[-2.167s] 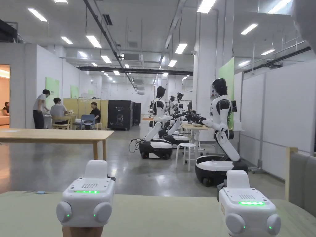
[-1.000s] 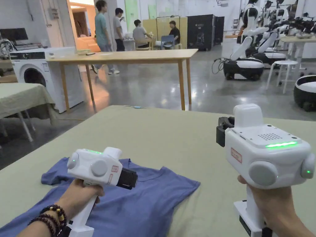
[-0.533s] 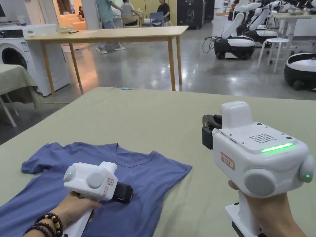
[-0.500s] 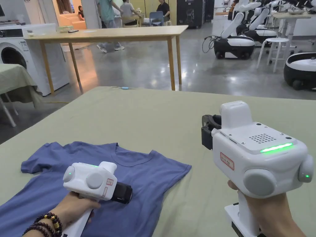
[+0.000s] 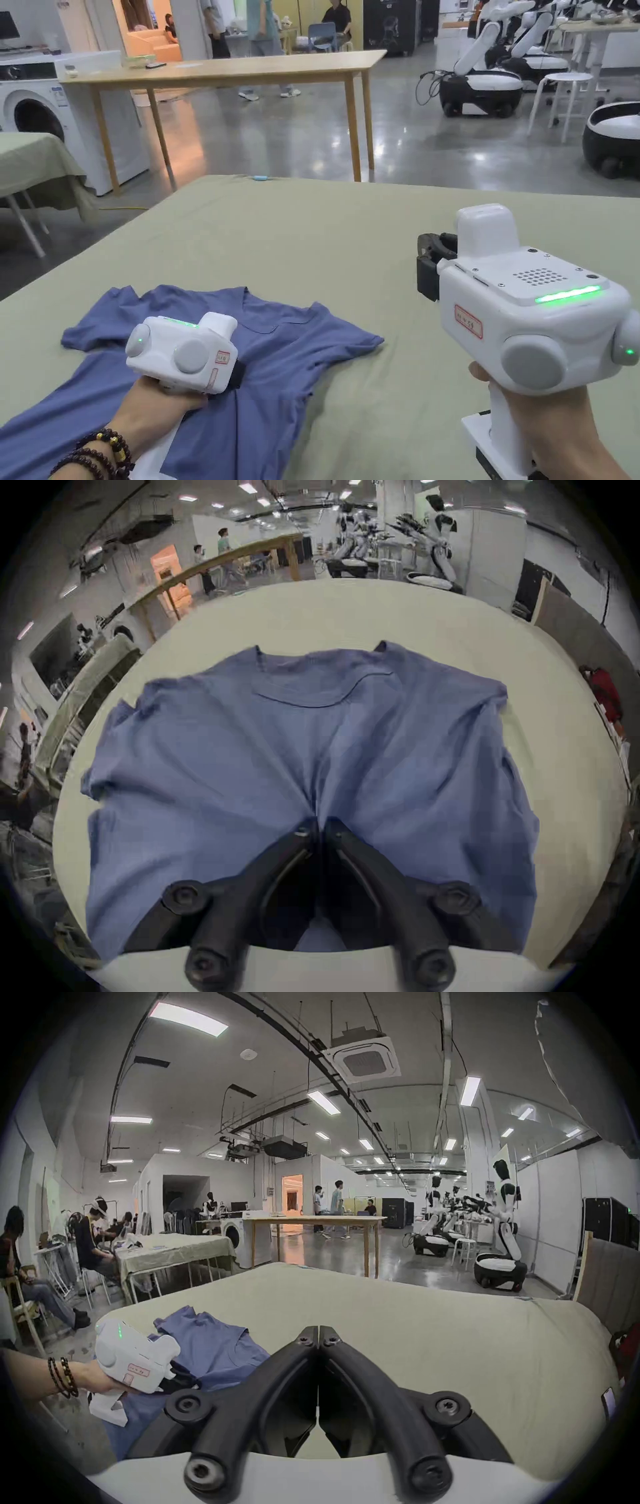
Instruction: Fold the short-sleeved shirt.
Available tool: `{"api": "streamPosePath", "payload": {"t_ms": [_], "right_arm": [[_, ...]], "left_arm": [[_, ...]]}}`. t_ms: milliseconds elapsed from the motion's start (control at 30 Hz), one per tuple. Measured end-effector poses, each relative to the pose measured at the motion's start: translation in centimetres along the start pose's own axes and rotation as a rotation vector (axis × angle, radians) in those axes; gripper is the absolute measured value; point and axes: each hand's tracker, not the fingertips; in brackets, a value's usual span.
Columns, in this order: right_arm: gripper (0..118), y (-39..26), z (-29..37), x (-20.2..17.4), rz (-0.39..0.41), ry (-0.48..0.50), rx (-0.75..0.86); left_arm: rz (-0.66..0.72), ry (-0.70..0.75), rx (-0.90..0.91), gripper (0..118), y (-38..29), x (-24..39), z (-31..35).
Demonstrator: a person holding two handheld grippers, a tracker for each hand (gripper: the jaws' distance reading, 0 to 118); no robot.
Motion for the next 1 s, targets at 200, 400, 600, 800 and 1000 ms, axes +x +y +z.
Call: {"api": "streamPosePath", "payload": {"t_ms": [200,400,600,800,1000], "right_arm": [[1,-0.3,-0.1,0.3,-0.002,-0.005,-0.002],[1,0.0,0.7,1.2,0.013,-0.013,0.012],[1,0.7,4.0,3.4,0.003,-0.058,0.032],[1,1.0,9.3,8.0,0.005,-0.165,0.05],[1,1.4,16.3,14.0,0.003,-0.327,0.086]], "left_arm": [[0.06,-0.052,0.047,1,-0.6,0.5,2.3],[0.042,-0.119,0.216,1,2.6,2.4,6.3],[-0.036,-0.235,0.333,0,6.2,8.4,9.8],[-0.199,-0.386,0.443,0,12.3,19.4,13.5],[-0.356,-0.58,0.485,0,17.3,34.5,16.3]]}}
